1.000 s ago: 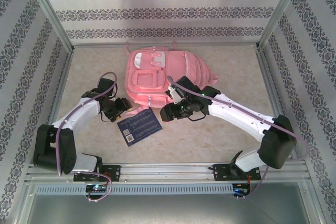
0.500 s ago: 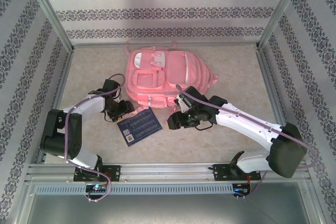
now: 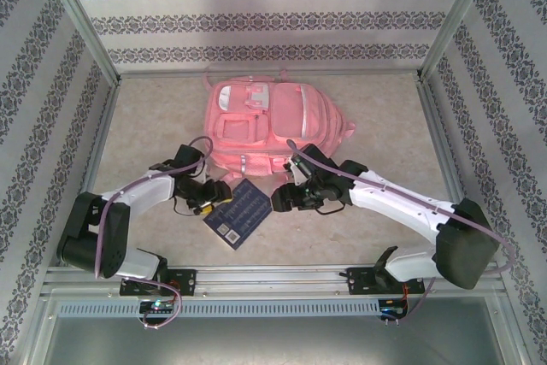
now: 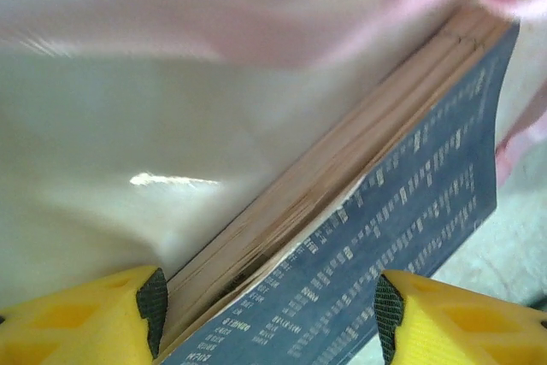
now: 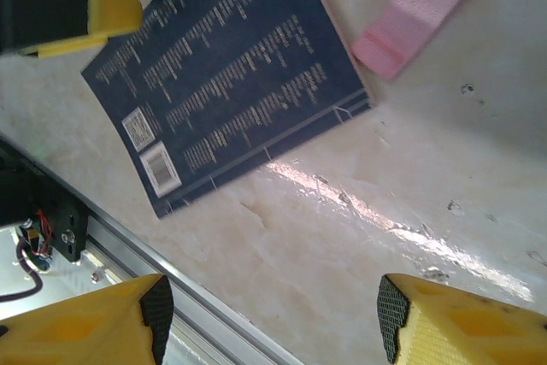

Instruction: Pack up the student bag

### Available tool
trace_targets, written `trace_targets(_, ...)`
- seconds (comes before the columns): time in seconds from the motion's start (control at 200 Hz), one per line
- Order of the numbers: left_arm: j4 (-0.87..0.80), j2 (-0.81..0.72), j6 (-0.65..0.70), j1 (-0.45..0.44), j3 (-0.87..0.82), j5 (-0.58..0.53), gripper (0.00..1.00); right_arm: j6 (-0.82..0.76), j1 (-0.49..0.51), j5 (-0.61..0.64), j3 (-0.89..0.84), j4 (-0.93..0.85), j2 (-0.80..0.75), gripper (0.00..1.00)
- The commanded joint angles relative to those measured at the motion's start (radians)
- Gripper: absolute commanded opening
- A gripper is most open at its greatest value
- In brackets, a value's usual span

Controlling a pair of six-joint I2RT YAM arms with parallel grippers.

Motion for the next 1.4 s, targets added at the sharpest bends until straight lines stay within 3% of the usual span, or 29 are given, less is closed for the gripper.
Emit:
trace_targets(0.0, 0.055, 0.008, -0.046, -0.06, -0.008, 0.084, 0.66, 0.048, -0.019, -0.053, -0.046, 0.052, 0.036, 0.66)
trace_targets(0.3, 0.147, 0.119, -0.062, -0.202, -0.006, 0.209, 0.64, 0.213, -0.123, -0.151, -0.232, 0.222, 0.032, 0.67)
trace_targets(0.515, 0.159, 0.163, -0.057, -0.211, 0.012, 0.209, 0.65, 0.271, -0.144, -0.208, -0.3, 0.303, 0.065, 0.66)
trace_targets(0.889, 0.075, 0.165, 0.023, -0.222, 0.066, 0.256, 0.63, 0.29, -0.146, -0.28, -0.189, 0.38, 0.242, 0.64)
trace_targets(1.399, 0.101, 0.176, 0.041, -0.248, 0.066, 0.3, 0.62, 0.274, -0.186, -0.347, -0.079, 0.331, 0.281, 0.62)
